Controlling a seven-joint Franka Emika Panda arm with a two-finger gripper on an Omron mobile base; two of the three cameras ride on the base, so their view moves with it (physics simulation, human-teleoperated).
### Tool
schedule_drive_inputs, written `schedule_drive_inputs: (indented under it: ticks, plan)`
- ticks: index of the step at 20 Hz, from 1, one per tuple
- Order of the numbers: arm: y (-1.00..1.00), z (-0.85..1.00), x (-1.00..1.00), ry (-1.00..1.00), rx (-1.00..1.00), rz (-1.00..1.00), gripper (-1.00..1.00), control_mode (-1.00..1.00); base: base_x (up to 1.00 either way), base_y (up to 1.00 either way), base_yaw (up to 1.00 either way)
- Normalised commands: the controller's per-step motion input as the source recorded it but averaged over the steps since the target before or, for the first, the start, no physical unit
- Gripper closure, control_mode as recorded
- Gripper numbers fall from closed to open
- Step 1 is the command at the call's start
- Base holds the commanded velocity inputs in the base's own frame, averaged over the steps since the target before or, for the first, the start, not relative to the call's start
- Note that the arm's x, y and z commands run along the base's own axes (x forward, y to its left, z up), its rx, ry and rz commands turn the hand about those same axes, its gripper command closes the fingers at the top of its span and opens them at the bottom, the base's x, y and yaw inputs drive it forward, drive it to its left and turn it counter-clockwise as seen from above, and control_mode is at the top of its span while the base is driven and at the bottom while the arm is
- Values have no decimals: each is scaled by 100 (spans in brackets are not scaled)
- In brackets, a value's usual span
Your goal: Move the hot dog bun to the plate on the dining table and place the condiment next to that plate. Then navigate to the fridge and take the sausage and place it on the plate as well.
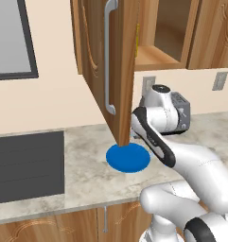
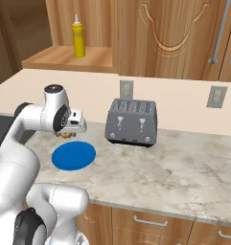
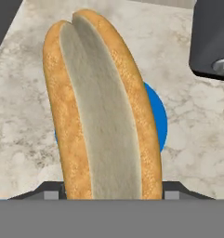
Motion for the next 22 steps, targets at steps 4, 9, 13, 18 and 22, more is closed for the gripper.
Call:
schedule_drive_inputs:
  ticks: [4,9,13,18,22]
  plan:
    - [-26,80,-19,4,0,-4,100,-100,0,0,0]
    - [-7,18,-1,1,0,-2,100,100,-24,0,-3]
    - [0,0,0,0,0,0,100,100,-100,-5,-11]
    - [0,0,0,0,0,0,100,100,-100,-6,-12]
    - [0,0,0,0,0,0,100,100,-79,-3,31]
